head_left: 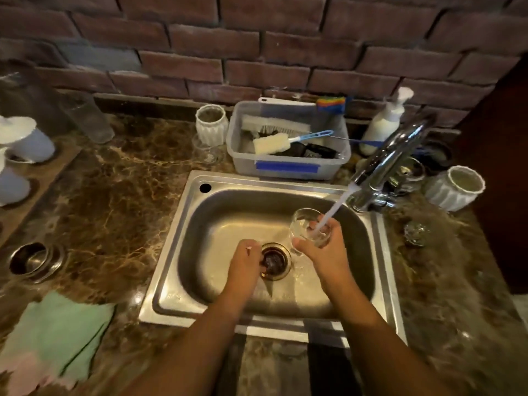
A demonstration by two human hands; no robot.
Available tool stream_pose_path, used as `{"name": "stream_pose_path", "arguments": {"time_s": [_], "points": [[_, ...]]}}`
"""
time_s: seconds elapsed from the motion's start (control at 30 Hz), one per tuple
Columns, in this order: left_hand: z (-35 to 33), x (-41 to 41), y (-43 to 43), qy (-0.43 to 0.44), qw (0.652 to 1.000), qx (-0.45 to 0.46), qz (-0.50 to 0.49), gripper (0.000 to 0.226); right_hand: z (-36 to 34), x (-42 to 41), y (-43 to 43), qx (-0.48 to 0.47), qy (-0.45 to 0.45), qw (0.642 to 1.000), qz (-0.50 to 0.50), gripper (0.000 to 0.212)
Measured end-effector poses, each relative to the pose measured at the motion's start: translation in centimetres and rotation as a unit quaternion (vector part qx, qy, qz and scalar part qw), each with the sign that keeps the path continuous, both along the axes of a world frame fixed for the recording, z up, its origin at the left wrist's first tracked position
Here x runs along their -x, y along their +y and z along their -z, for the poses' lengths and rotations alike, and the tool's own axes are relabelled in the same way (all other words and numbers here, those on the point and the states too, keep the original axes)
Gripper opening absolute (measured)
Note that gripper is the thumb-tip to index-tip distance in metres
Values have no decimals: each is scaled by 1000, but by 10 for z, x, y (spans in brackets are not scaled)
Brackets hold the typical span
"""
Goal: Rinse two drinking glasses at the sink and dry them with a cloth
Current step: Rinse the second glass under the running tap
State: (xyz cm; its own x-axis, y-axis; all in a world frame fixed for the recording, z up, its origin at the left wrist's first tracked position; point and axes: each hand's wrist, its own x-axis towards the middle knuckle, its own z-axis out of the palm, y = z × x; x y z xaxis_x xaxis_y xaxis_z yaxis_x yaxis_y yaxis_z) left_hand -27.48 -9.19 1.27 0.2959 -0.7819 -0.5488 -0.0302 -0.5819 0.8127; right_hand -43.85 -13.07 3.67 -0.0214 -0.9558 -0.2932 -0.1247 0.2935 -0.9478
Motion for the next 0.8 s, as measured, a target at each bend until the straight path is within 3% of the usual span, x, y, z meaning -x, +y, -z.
{"name": "stream_pose_path", "arguments": {"time_s": [0.07, 0.17, 0.27, 0.4, 0.47, 0.53, 0.6, 0.67, 0.73, 0.8], "points": [[-11, 31, -19, 220, 971, -69, -55, 34, -5, 9, 4, 13, 5, 1000, -4, 72], [-11, 55, -34, 392, 914, -98, -36, 51, -8, 14, 8, 8, 14, 1000, -19, 68], [-6, 58, -41, 443, 890, -93, -52, 49, -8, 19, 12, 14, 33, 998, -45, 65], [-1, 59, -42, 461, 879, -97, -70, 49, -14, 27, 15, 60, 66, 993, -81, 78], [-3, 61, -42, 451, 881, -103, -104, 45, -22, 32, 12, 130, 170, 972, -102, 72], [-10, 63, -44, 432, 886, -110, -129, 40, -26, 35, 6, 180, 257, 936, -161, 52], [-20, 64, -48, 396, 902, -106, -137, 38, -27, 35, 2, 152, 237, 939, -197, 30], [-32, 68, -50, 279, 953, -71, -97, 39, -27, 34, -2, 79, 128, 972, -183, 19], [-44, 69, -50, 68, 997, 16, -33, 30, -27, 32, -6, -18, -27, 990, -140, 20], [-54, 66, -49, -104, 983, 146, 38, 19, -29, 29, -6, -127, -230, 961, -89, 27]]}}
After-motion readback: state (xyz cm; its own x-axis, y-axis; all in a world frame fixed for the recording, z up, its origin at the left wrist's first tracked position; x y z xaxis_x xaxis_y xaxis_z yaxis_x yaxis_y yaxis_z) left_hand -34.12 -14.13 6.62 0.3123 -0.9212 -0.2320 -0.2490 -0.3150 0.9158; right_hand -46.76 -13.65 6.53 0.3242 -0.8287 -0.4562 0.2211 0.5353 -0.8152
